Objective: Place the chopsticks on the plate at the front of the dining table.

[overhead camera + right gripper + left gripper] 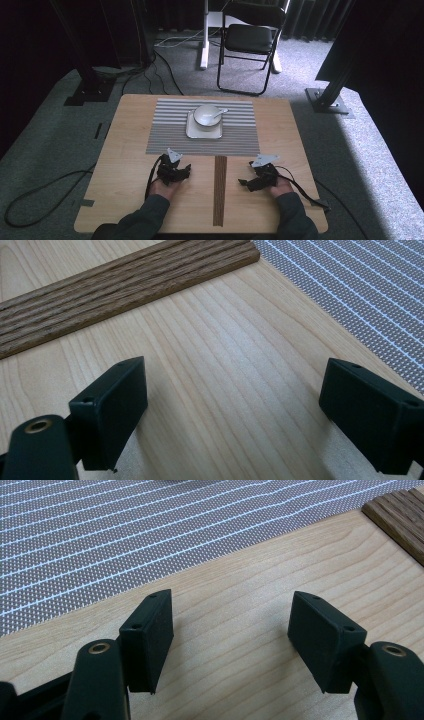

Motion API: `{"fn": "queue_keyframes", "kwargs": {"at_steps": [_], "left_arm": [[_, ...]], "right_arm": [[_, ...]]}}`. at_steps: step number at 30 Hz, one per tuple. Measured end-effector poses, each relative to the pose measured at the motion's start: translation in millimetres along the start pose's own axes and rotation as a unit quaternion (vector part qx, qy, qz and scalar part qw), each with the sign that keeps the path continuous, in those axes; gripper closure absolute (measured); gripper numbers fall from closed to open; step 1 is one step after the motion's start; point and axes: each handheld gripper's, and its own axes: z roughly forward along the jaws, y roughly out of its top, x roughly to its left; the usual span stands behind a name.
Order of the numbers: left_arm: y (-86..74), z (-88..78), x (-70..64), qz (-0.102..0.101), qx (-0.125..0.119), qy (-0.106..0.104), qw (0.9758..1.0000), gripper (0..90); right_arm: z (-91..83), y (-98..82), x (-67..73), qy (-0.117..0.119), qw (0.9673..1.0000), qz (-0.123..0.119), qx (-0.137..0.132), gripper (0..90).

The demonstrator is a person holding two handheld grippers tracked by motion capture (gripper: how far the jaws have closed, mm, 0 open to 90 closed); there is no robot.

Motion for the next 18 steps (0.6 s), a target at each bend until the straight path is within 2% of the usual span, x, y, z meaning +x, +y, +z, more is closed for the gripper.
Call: {"fn": "queue_keyframes", "kwargs": {"at_steps": [12,18], "left_arm": [[0.3,0.2,0.0,0.000,0.000,0.000,1.0000,35.3],[1.0,0.6,1.1,-0.002,-0.001,0.001,1.0000,38.4]], "right_arm": [[0.0,0.0,0.0,0.000,1.0000,0.000,0.000,11.3],[0.0,0.0,0.0,0.000,1.0000,0.000,0.000,11.3]]}}
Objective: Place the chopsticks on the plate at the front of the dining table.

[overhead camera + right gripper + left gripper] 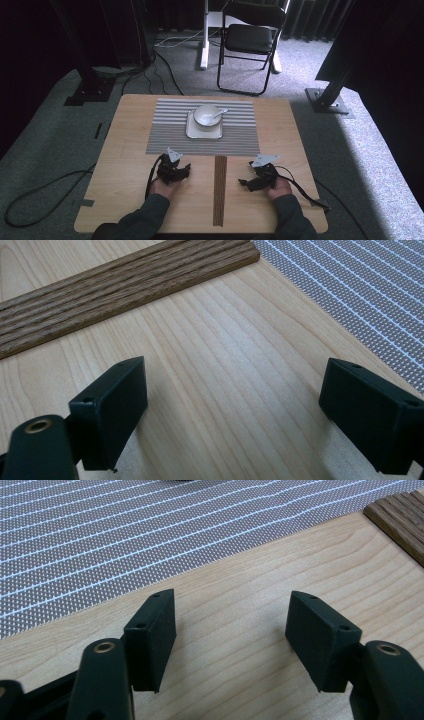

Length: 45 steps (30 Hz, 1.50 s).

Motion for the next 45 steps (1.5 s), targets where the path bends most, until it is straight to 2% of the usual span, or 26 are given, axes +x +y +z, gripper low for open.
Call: {"fn": "queue_keyframes", "kwargs": {"at_steps": [8,27,36,45], "left_arm": [[1.9,-0.5,1.9,-0.004,0.005,-0.003,1.0000,42.2],[10.0,-13.2,6.9,-0.045,-0.003,-0.032,0.9985,43.0],[13.3,-17.6,3.4,-0.048,-0.007,-0.041,0.9980,43.0],[15.5,-21.2,-1.4,-0.042,-0.008,-0.047,0.9980,44.2]], "right_arm": [[0.0,0.0,0.0,0.000,1.0000,0.000,0.000,11.3],[0.0,0.0,0.0,0.000,1.0000,0.000,0.000,11.3],[0.0,0.0,0.0,0.000,1.0000,0.000,0.000,11.3],[0.0,0.0,-0.1,0.000,1.0000,0.000,0.000,11.3]]}}
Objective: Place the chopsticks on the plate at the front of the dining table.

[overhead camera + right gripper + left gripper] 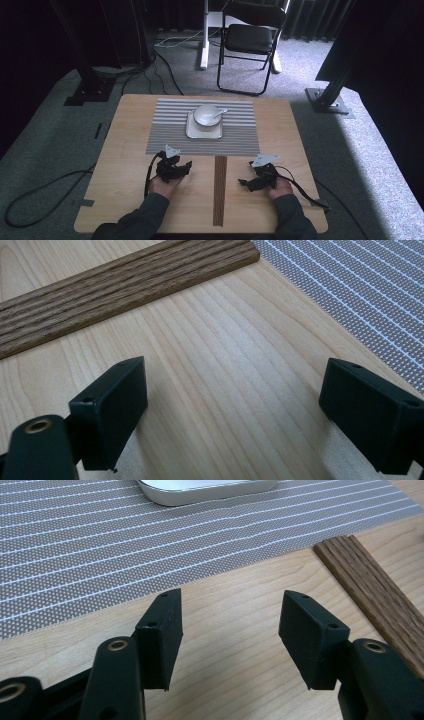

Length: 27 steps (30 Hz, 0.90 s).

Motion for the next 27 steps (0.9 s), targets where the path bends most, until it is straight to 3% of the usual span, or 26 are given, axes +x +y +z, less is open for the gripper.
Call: {"fn": "queue_keyframes", "kwargs": {"at_steps": [27], "left_arm": [[3.7,-3.7,-16.8,-0.001,0.002,-0.043,0.9991,44.2]], "right_arm": [[0.0,0.0,0.0,0.000,1.0000,0.000,0.000,11.3]]}}
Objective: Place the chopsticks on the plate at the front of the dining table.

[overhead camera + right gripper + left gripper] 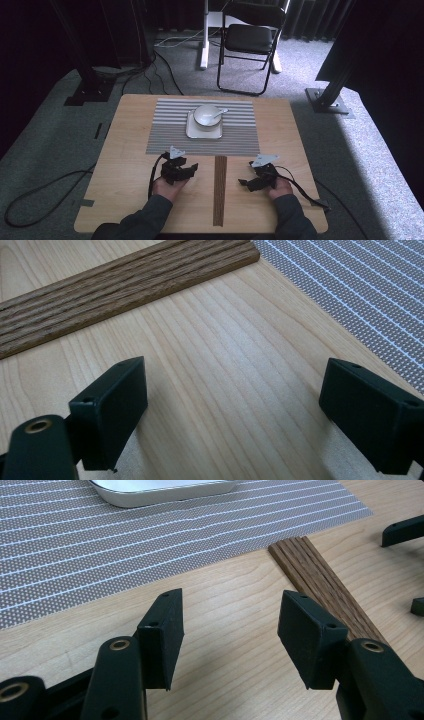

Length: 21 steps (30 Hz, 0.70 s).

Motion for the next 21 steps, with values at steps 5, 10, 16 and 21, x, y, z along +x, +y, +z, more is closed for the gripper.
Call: {"fn": "queue_keyframes", "kwargs": {"at_steps": [5,10,16,21], "left_arm": [[0.4,0.1,-2.9,0.001,-0.001,-0.003,1.0000,44.2],[1.0,-0.1,-6.5,0.002,-0.001,-0.009,1.0000,44.2],[0.9,1.9,-10.4,0.001,0.003,-0.016,0.9999,44.2],[0.6,3.5,-13.8,0.003,0.005,-0.020,0.9998,44.1]], "right_arm": [[0.0,0.0,0.0,0.000,1.0000,0.000,0.000,11.3],[0.0,0.0,0.0,0.000,1.0000,0.000,0.000,11.3],[0.0,0.0,0.0,0.000,1.0000,0.000,0.000,11.3],[0.0,0.0,0.0,0.000,1.0000,0.000,0.000,11.3]]}}
